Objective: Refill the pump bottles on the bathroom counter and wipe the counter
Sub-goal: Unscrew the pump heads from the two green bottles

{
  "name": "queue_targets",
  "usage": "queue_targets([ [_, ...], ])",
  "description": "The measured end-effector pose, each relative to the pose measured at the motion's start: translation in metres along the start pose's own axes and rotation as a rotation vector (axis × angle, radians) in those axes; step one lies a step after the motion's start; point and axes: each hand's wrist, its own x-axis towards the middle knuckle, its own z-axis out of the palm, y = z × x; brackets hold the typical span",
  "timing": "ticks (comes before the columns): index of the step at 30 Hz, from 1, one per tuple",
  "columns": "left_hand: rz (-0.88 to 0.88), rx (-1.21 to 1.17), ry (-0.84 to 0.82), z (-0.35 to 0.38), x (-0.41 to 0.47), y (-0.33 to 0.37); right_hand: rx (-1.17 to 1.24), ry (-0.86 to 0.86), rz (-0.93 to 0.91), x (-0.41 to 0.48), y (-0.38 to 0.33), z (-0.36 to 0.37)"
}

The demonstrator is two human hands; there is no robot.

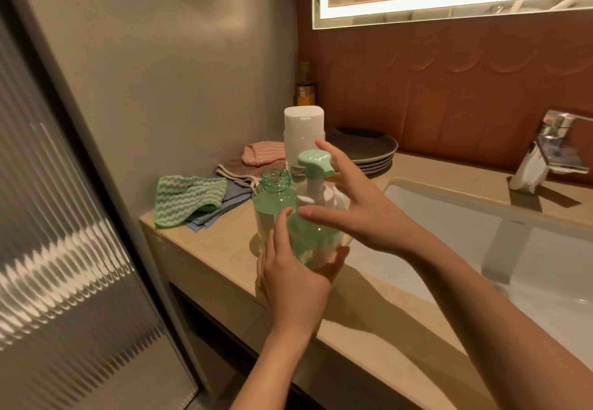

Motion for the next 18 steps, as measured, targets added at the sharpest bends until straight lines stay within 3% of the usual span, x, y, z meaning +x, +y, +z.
queue_targets([
  [5, -0.037, -0.025, -0.042, 0.001, 0.001, 0.000, -0.103, 0.246, 0.048, 0.003, 0.008, 0.017],
  [13, -0.025, -0.013, -0.006, 0.001, 0.000, -0.001, 0.141, 0.191, -0.045, 0.003, 0.001, -0.006],
  [18, 0.001, -0.010, 0.001, 0.001, 0.000, -0.003, 0.263, 0.261, -0.046, 0.002, -0.003, -0.017],
])
